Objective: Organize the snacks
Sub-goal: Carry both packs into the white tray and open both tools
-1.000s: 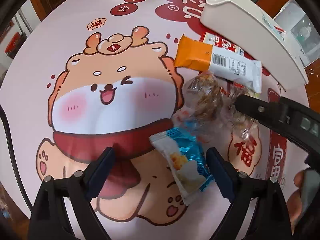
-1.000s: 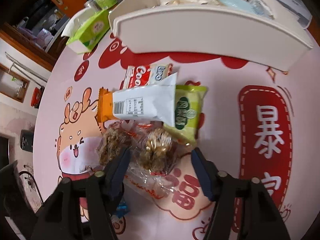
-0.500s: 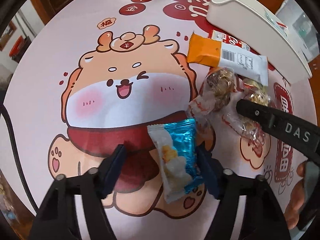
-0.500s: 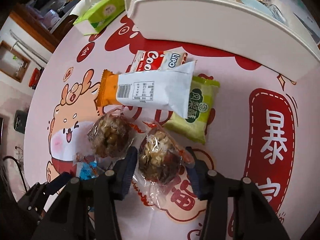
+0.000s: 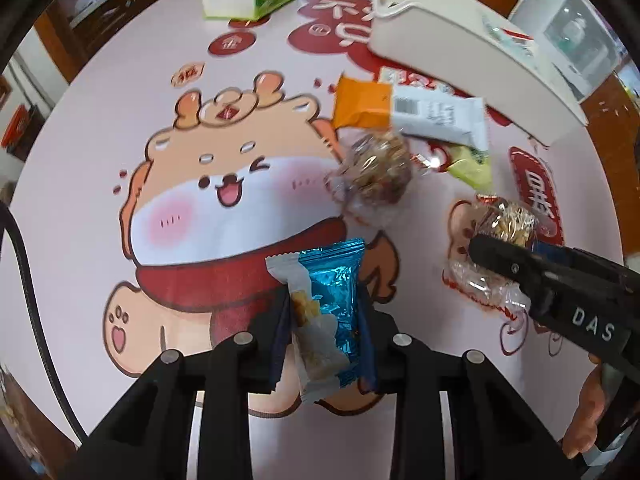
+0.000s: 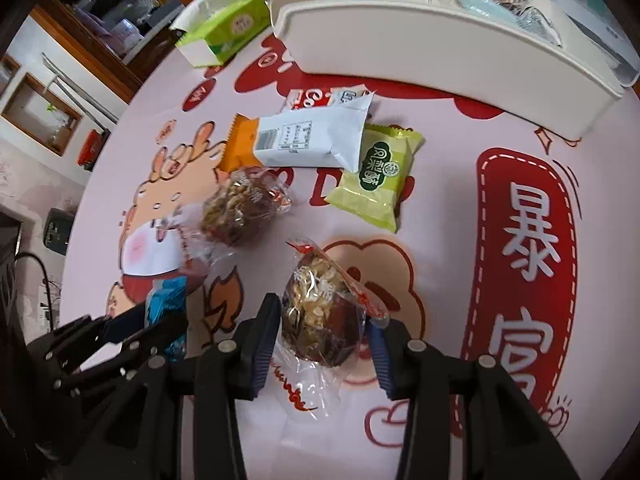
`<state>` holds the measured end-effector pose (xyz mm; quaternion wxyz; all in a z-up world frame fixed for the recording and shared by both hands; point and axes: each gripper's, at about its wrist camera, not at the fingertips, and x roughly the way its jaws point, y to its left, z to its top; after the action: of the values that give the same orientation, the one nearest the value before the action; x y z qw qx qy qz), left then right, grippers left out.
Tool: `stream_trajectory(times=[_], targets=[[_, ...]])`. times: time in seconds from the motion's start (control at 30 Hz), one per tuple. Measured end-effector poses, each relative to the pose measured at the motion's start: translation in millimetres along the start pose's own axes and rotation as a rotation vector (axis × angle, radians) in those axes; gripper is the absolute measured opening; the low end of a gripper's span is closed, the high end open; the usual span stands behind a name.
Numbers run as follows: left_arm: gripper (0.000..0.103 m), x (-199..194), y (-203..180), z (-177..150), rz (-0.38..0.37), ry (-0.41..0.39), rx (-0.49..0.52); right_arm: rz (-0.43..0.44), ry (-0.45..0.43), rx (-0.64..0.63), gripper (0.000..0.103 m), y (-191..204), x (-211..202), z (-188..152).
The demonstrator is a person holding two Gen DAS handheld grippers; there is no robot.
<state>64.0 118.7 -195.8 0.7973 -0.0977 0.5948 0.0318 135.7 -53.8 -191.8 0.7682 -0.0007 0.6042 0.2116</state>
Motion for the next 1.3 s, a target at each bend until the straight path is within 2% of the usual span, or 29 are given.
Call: stream_trajectory(times=[0.37, 0.63, 1.0, 1.17, 1.3], targets=[[0.029, -60.6, -19.7, 43.3, -0.021, -0.103, 0.063, 0.024, -0.109, 0.004, 0.043, -12.2, -62.1, -11.9], [0.029, -117.9, -56.0, 94.1, -0.011, -0.227, 0.186, -0.002, -0.219, 0.002, 0.043, -26.8, -116.8, 4.5], [0.029, -199.1, -102.6, 203.8, 0.0, -0.413, 0.322, -0.157, -0.477, -0.018, 0.043, -55.2, -228.4, 80.9], [0.029, -219.1, -127.3, 249.1, 0.02, -0.493, 0.382, -0.226, -0.57, 0.005, 0.043, -67.5, -269.1, 123.2], [0.029, -222.4, -146.1, 281.3, 0.023, -0.525, 0.415, -0.255, -0.617, 0.045, 0.043, -78.1, -284.4, 151.5]])
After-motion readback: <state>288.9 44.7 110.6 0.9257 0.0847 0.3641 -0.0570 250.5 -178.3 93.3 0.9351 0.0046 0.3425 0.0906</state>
